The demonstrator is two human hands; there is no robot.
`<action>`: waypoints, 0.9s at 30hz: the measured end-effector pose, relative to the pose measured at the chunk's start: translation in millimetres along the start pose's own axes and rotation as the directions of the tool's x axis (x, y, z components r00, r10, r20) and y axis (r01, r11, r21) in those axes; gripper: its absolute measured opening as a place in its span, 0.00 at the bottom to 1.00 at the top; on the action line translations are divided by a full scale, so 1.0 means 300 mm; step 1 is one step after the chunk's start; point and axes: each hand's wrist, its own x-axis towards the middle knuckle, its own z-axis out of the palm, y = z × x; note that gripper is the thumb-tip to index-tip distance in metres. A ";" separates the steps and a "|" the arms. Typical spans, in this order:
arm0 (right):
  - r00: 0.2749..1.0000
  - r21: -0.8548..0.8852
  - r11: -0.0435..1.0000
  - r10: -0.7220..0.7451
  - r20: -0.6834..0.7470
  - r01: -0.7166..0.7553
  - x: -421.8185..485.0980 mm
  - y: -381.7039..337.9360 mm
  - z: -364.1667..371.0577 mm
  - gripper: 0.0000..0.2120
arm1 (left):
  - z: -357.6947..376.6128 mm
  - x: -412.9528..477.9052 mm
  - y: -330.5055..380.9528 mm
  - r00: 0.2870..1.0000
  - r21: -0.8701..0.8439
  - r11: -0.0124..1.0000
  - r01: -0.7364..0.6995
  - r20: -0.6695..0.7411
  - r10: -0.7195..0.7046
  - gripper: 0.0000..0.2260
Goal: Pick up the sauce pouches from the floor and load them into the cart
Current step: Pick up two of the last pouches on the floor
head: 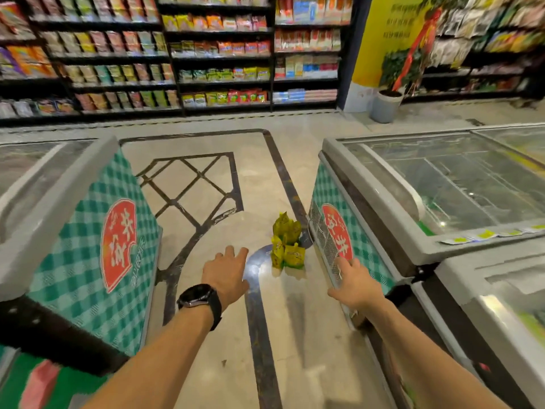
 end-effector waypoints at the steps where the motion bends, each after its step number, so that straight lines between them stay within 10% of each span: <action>1: 1.000 0.000 1.000 0.012 0.014 -0.012 0.050 -0.013 -0.011 0.38 | -0.012 0.057 -0.020 1.000 0.003 1.000 -0.009 0.010 0.009 0.30; 27: 0.989 0.089 0.986 0.135 0.067 -0.140 1.540 -0.204 -0.303 0.33 | -0.275 1.729 -0.201 0.918 0.200 0.904 -0.378 0.203 0.340 0.24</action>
